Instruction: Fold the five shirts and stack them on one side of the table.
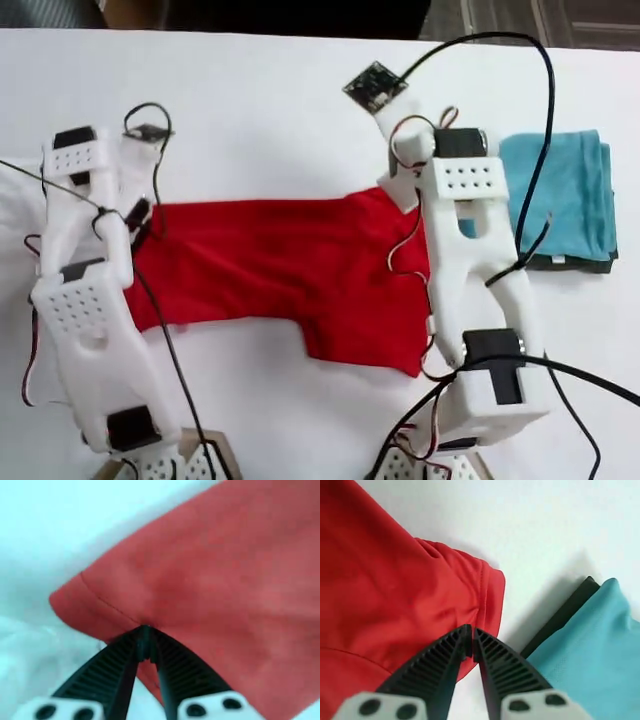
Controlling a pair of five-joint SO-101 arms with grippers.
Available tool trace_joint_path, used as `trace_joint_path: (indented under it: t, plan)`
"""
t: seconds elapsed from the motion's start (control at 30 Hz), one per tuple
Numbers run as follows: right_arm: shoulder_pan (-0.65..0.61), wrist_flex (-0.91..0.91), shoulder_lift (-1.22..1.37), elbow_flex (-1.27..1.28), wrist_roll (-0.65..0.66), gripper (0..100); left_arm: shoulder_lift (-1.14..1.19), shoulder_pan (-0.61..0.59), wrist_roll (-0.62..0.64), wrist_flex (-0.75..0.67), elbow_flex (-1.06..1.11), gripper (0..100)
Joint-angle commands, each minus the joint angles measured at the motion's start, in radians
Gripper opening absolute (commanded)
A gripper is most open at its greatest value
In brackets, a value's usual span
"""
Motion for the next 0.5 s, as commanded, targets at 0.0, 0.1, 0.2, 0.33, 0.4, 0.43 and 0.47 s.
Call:
trace_joint_path:
  t: [0.0, 0.1, 0.2, 0.33, 0.4, 0.43, 0.47]
  plan:
    - [-0.012, 0.021, -0.059, -0.011, -0.003, 2.0, -0.071, -0.015, -0.005, -0.095, 0.001, 3]
    - [-0.007, -0.001, -0.064, 0.041, -0.003, 2.0, -0.072, -0.017, 0.023, -0.15, 0.001, 3]
    - [-0.008, -0.018, -0.065, 0.1, -0.003, 2.0, -0.08, -0.012, 0.06, -0.175, -0.001, 3]
    - [-0.005, -0.051, -0.068, 0.158, -0.003, 2.0, -0.081, -0.006, 0.064, -0.164, -0.001, 3]
    - [-0.005, -0.053, -0.068, 0.173, -0.003, 2.0, -0.081, -0.006, 0.06, -0.124, -0.007, 3]
    - [-0.007, -0.053, -0.068, 0.178, -0.003, 2.0, -0.081, -0.006, 0.06, -0.084, -0.022, 3]
    - [-0.007, -0.053, -0.068, 0.18, -0.003, 2.0, -0.081, -0.005, 0.058, -0.04, -0.044, 3]
